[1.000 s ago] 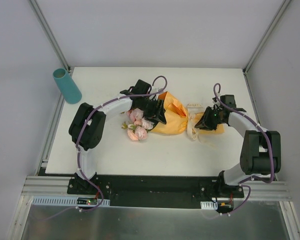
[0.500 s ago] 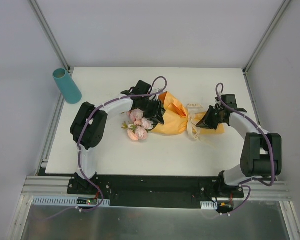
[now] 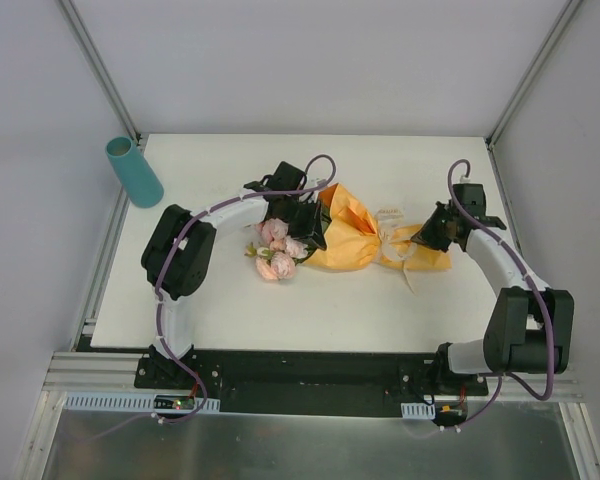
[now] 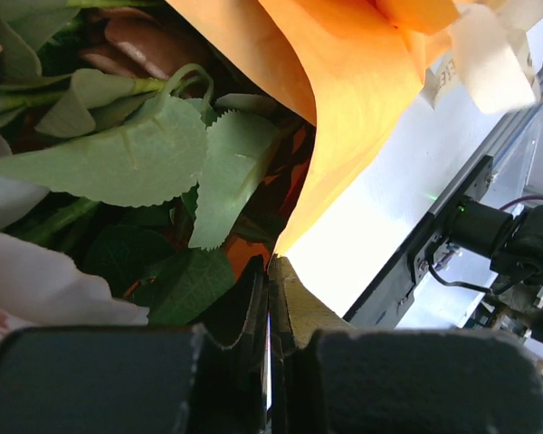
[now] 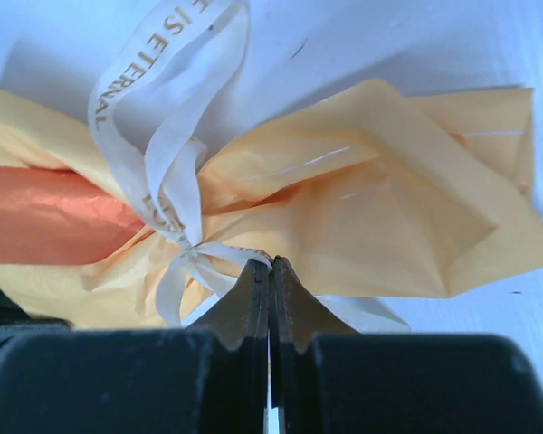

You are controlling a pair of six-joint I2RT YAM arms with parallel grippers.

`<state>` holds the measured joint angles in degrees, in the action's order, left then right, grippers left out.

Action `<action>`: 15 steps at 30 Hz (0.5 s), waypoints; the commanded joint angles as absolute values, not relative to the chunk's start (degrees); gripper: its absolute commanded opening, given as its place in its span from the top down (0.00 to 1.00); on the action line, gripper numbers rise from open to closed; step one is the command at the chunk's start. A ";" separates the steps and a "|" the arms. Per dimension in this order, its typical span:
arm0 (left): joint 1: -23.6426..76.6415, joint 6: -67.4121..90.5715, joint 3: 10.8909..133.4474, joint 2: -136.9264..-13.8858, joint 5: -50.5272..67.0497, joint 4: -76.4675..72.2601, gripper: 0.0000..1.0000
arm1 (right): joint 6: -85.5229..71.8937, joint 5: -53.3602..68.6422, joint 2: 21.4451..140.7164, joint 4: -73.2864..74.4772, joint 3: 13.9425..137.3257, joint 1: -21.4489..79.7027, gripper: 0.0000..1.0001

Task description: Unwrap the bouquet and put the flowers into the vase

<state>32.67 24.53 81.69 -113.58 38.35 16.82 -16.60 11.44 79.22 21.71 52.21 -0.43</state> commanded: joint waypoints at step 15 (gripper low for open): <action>32.43 22.50 84.81 -112.94 31.82 22.41 1.00 | -20.13 -11.68 75.67 23.91 64.33 -5.36 1.00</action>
